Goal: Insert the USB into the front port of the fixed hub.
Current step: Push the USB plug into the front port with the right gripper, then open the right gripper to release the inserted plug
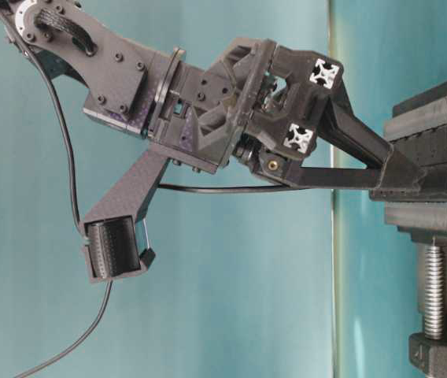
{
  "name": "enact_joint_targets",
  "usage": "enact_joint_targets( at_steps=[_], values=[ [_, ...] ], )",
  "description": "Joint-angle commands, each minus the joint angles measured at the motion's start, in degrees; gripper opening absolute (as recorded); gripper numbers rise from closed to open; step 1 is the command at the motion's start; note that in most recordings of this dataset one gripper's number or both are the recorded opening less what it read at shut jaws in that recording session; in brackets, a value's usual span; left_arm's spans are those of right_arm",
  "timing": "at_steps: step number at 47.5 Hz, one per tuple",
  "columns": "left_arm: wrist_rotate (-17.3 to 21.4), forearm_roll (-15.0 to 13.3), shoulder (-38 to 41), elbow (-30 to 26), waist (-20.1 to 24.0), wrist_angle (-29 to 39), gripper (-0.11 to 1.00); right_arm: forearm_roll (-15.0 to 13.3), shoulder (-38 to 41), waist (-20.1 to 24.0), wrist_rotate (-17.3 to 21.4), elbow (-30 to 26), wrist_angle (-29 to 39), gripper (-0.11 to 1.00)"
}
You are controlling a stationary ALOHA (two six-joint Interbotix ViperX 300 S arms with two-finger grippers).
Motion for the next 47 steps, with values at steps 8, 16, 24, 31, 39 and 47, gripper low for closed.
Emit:
enact_joint_targets(
  at_steps=[8, 16, 24, 31, 39, 47],
  values=[
    [-0.09, 0.18, -0.18, -1.14, -0.09, -0.62, 0.0, 0.26, -0.18, 0.7, 0.53, -0.44, 0.09, 0.17],
    [-0.09, 0.09, -0.97, -1.14, -0.09, -0.62, 0.0, 0.18, -0.62, 0.62, 0.7, -1.41, 0.88, 0.42],
    [-0.09, 0.18, -1.58, -1.14, -0.09, -0.62, 0.0, -1.41, -1.41, 0.35, 1.23, -3.16, 4.48, 0.67],
    [-0.09, 0.18, -1.49, -1.14, -0.09, -0.62, 0.0, -2.2, -2.2, 0.09, 1.23, -3.52, 4.92, 0.67],
    [-0.09, 0.18, -1.58, -1.14, -0.09, -0.62, 0.0, -2.2, -2.55, -0.09, 1.23, -3.34, 4.83, 0.67],
    [-0.09, 0.18, -1.58, -1.14, -0.09, -0.62, 0.0, -2.2, -3.16, -0.18, 1.23, -2.99, 4.13, 0.67]
  ],
)
